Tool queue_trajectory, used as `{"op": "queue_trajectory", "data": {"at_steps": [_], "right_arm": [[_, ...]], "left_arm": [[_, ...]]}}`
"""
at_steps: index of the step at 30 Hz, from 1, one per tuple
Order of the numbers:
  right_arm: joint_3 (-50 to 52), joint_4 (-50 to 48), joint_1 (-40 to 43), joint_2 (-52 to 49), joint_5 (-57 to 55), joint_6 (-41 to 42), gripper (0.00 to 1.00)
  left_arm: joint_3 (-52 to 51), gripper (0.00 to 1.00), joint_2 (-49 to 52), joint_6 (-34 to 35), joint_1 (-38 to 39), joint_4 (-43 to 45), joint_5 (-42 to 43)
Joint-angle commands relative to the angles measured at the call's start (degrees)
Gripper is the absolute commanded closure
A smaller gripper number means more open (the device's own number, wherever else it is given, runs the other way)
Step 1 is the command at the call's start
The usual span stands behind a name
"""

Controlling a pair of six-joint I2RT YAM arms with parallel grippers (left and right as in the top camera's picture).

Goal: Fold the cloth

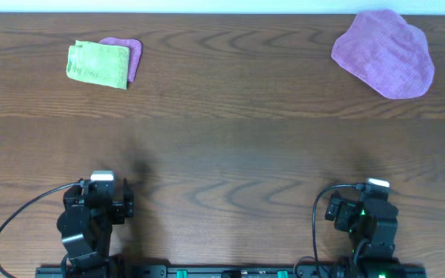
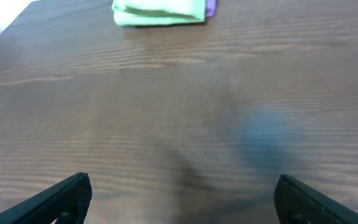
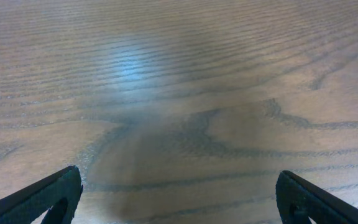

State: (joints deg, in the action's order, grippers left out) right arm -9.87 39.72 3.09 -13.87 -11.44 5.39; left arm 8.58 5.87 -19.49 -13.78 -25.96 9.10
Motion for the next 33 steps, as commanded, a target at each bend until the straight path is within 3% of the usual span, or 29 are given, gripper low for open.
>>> {"op": "queue_trajectory", "data": {"at_steps": [1, 7, 14, 21, 26, 29, 33], "right_arm": [[0.46, -0.37, 0.26, 0.11, -0.81, -0.79, 0.01], [0.46, -6.19, 0.26, 0.11, 0.50, -0.72, 0.01], [0.46, -24.28, 0.26, 0.11, 15.78, 1.73, 0.01], [0.46, -34.95, 0.26, 0.11, 23.15, 9.35, 0.01], [0.46, -35.65, 0.26, 0.11, 31.58, 10.05, 0.01], [0.46, -35.65, 0.26, 0.11, 35.89, 10.05, 0.01], [0.46, -35.67, 0.26, 0.11, 35.82, 10.05, 0.01]], "left_arm": [[-1.01, 0.05, -0.46, 0.42, -0.13, 0.70, 4.72], [-1.01, 0.05, -0.46, 0.39, -0.13, 0.66, 8.57], [-1.01, 0.05, -0.46, 0.44, -0.13, 4.81, 14.32], [-1.01, 0.05, -0.46, 0.42, -0.13, 16.09, 41.09], [-1.01, 0.05, -0.46, 0.44, -0.13, 25.29, 52.70], [-1.01, 0.05, -0.46, 0.46, -0.13, 27.85, 52.39], [-1.01, 0.05, -0.46, 3.80, -0.13, 27.15, 44.13]]}}
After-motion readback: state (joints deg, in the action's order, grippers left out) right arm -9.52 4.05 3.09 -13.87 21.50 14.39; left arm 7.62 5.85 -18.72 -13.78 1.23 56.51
